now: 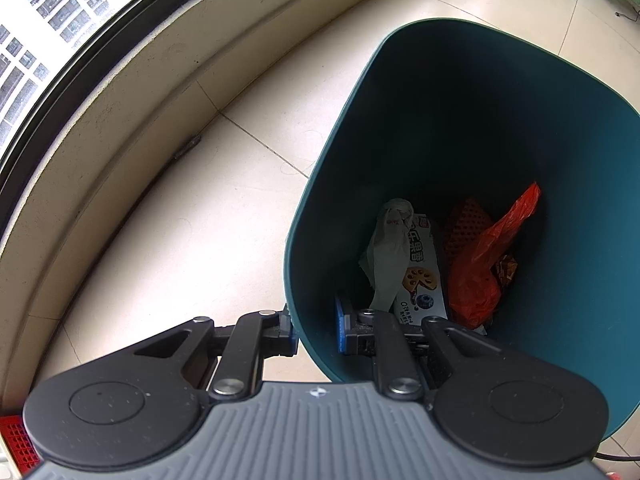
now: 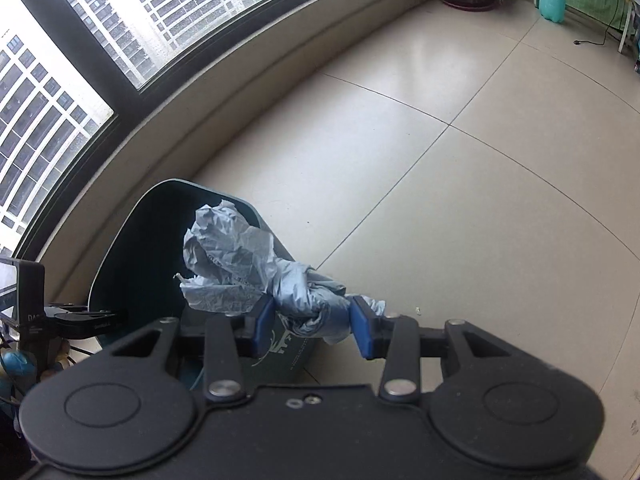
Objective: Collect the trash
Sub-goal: 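Carry the grey crumpled paper into the bin and open the right gripper, then move the right gripper back to the pile toward the clear wrapper, then grasp the clear blue-printed plastic wrapper with the right gripper and lift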
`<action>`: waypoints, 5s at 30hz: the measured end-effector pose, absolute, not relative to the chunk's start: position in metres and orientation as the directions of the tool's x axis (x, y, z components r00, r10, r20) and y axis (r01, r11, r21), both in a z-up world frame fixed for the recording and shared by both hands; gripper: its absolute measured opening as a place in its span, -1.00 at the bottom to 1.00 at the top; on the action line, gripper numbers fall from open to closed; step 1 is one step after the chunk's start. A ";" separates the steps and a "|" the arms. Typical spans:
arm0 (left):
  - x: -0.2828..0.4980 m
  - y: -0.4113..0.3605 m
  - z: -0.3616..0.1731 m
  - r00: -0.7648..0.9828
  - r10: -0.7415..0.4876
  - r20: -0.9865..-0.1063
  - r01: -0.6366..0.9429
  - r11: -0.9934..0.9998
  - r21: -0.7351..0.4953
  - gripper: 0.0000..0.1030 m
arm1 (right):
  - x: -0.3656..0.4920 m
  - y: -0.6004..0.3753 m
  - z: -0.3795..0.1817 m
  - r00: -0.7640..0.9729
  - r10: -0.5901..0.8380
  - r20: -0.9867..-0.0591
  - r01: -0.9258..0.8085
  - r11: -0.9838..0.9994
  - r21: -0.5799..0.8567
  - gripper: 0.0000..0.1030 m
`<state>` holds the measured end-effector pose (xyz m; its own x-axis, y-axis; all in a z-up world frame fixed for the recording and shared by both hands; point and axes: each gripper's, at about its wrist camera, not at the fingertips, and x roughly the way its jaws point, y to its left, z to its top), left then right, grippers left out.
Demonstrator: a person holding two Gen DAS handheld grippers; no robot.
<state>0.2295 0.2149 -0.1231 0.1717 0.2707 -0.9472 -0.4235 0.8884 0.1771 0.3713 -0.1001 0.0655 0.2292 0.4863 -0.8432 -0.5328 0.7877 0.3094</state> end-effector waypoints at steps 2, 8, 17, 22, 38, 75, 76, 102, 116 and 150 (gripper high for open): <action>0.229 0.215 -0.123 0.172 0.269 -0.948 -0.424 0.889 0.175 -0.68 | 0.363 -0.081 0.077 0.222 0.501 -0.836 -0.567 0.764 0.307 -0.23; 0.226 0.218 -0.117 0.188 0.262 -0.947 -0.430 0.889 0.161 -0.68 | 0.351 -0.030 0.081 0.201 0.517 -0.832 -0.626 0.721 0.296 -0.23; 0.224 0.219 -0.115 0.196 0.250 -0.948 -0.433 0.890 0.145 -0.68 | 0.343 0.037 0.047 0.208 0.452 -0.867 -0.659 0.720 0.217 -0.23; 0.224 0.219 -0.116 0.198 0.249 -0.948 -0.437 0.888 0.142 -0.68 | 0.338 0.063 0.009 0.217 0.372 -0.903 -0.664 0.734 0.143 -0.23; 0.228 0.210 -0.117 0.203 0.252 -0.946 -0.432 0.890 0.144 -0.68 | 0.357 0.096 -0.104 0.120 0.172 -0.978 -0.588 0.806 0.070 -0.22; 0.222 0.213 -0.116 0.205 0.258 -0.944 -0.426 0.892 0.151 -0.68 | 0.341 -0.035 0.032 0.151 0.474 -0.867 -0.619 0.729 0.291 0.13; 0.222 0.213 -0.116 0.205 0.263 -0.943 -0.426 0.891 0.156 -0.68 | 0.343 -0.046 0.029 0.164 0.465 -0.870 -0.607 0.743 0.282 0.13; 0.219 0.217 -0.121 0.178 0.269 -0.947 -0.453 0.876 0.163 -0.67 | 0.350 -0.162 -0.223 -0.046 0.026 -0.999 -0.414 0.909 0.043 -0.04; 0.220 0.216 -0.124 0.177 0.269 -0.947 -0.453 0.876 0.164 -0.67 | 0.354 -0.167 -0.248 -0.063 0.005 -0.998 -0.392 0.920 0.029 -0.55; 0.217 0.219 -0.108 0.216 0.255 -0.942 -0.468 0.874 0.129 -0.67 | 0.351 -0.117 0.021 0.221 0.437 -0.872 -0.523 0.808 0.273 -1.00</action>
